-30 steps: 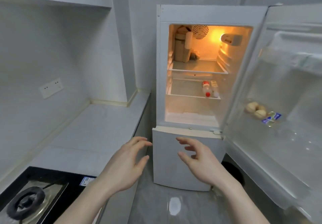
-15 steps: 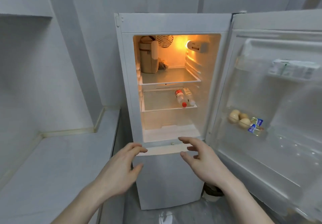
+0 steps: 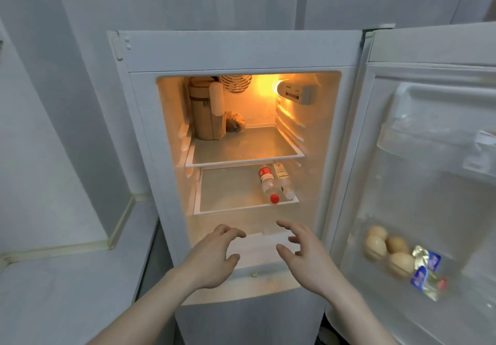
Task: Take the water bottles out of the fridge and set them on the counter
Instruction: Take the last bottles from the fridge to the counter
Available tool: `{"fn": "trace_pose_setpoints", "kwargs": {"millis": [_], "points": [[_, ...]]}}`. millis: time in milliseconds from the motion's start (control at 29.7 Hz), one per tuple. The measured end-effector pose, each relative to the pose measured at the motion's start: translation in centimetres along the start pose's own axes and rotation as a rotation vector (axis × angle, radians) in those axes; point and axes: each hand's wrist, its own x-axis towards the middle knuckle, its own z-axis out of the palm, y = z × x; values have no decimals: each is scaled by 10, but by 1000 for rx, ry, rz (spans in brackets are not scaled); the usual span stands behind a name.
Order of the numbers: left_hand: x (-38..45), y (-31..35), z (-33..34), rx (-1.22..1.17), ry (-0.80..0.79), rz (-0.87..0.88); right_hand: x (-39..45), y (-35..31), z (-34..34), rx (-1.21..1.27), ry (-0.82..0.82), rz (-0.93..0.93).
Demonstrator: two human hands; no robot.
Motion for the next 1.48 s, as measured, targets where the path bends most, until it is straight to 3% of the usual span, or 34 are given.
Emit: {"fn": "trace_pose_setpoints", "kwargs": {"millis": [303,674,910,1146,1484], "points": [[146,7,31,48,-141,-75,97,47,-7,-58,-12,45],[257,25,57,134,-234,-94,157,90,10,-82,3,176],[294,16,73,252,-267,-125,201,105,21,-91,68,241],[305,-1,78,226,-139,-179,249,115,33,-97,125,305],[278,-50,72,224,-52,-230,287,110,53,-354,111,436]]}}
